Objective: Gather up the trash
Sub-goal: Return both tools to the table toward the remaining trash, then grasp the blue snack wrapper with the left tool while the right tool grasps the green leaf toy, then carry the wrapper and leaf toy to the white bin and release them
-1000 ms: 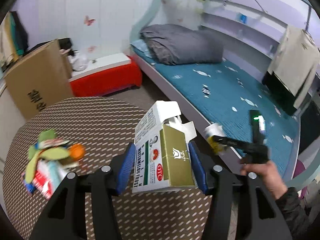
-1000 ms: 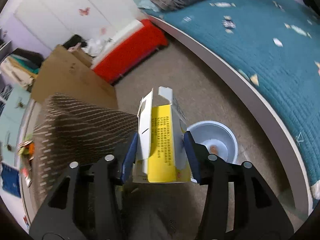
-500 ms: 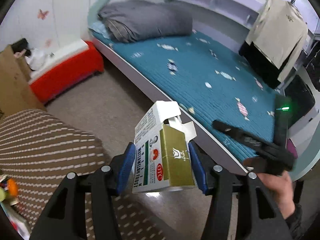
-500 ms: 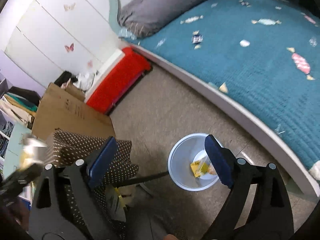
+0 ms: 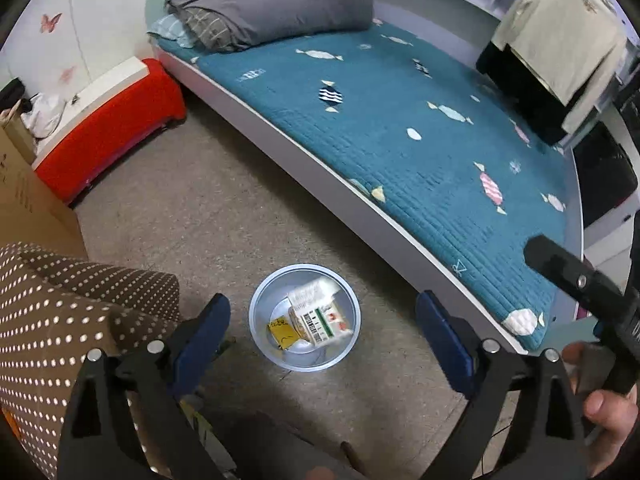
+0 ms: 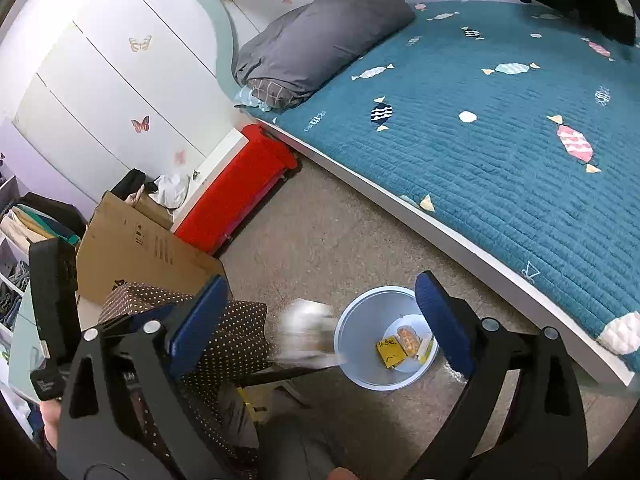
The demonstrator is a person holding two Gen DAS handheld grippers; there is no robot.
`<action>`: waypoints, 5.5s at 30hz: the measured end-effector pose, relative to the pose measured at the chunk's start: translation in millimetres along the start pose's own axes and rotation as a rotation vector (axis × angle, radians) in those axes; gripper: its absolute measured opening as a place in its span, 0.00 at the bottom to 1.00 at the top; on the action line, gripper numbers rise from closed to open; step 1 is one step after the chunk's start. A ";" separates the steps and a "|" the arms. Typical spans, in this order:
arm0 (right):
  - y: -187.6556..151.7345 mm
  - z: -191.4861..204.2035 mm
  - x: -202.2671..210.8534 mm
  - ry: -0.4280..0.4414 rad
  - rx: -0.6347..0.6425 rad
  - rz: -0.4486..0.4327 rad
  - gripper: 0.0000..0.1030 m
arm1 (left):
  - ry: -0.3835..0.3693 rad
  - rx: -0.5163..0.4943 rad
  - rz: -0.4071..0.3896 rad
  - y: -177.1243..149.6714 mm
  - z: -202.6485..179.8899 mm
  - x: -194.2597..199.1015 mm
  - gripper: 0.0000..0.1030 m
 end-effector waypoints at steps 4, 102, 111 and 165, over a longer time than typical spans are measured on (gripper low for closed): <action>-5.1 9.8 0.0 -0.035 0.025 0.007 0.94 | 0.047 0.027 -0.070 -1.9 12.9 27.1 0.89; -260.8 475.4 -63.7 0.447 1.035 0.383 0.14 | 0.403 0.431 -0.264 -272.0 340.6 248.5 0.50; -197.4 459.5 -19.1 0.614 0.799 0.376 0.13 | 0.372 0.537 -0.302 -288.9 338.7 265.0 0.41; -31.6 20.6 -140.8 0.020 0.061 0.322 0.72 | 0.099 0.155 -0.295 -29.8 80.2 138.5 0.40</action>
Point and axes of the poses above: each gripper's, at about its wrist camera, not at the fingertips, and x roughly against the way its jaws point, z to its left, y to its top, the point moved 6 cm from there along -x, roughly the way its jaws point, and after that the axes turned 3 degrees about -z, right-handed, at the moved point
